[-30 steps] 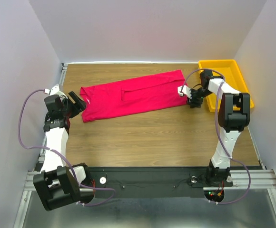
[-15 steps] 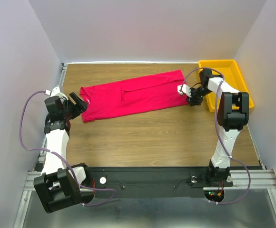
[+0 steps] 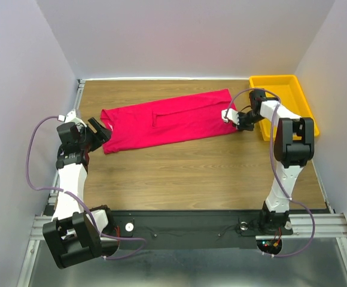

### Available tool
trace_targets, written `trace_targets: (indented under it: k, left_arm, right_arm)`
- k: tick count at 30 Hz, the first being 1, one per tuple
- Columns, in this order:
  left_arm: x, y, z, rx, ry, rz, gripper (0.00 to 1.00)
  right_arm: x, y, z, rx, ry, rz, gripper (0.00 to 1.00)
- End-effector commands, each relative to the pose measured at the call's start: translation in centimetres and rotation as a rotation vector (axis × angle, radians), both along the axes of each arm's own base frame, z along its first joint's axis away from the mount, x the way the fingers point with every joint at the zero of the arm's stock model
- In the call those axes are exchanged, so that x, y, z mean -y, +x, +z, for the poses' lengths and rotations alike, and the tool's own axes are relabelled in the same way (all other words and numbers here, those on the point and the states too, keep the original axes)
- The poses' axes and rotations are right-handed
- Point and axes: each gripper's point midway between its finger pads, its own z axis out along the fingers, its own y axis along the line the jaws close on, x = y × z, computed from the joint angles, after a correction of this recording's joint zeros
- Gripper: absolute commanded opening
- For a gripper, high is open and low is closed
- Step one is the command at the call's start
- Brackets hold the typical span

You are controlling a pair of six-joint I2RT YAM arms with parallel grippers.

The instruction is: Fold and stack the t-shirts

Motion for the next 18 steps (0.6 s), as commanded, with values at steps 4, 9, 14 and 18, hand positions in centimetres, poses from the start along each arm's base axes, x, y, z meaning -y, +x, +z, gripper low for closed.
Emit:
trace_targets:
  k: [4,9,14,18]
  left_arm:
    - [0.7,0.0,0.8,0.052,-0.029,-0.026,0.8]
    - [1.4,-0.2,0.6,0.054,-0.07,-0.041,0.8]
    - [2.1,-0.4,-0.2,0.023,-0.135,-0.052,0.8]
    - [2.5,-0.6,-0.7,0.013,-0.159,-0.055,0.8]
  right_arm:
    - [0.9,-7.6,-1.9,-0.16,-0.072,0.011,0.01]
    - [2.1,-14.5,-1.7,-0.198,-0.139,0.047,0.0]
    - [3.1,-20.5,-0.1,-0.199,-0.19,0.079,0.0]
    - [3.5,-25.2,-0.2,-0.248,-0.207,0.103,0.01]
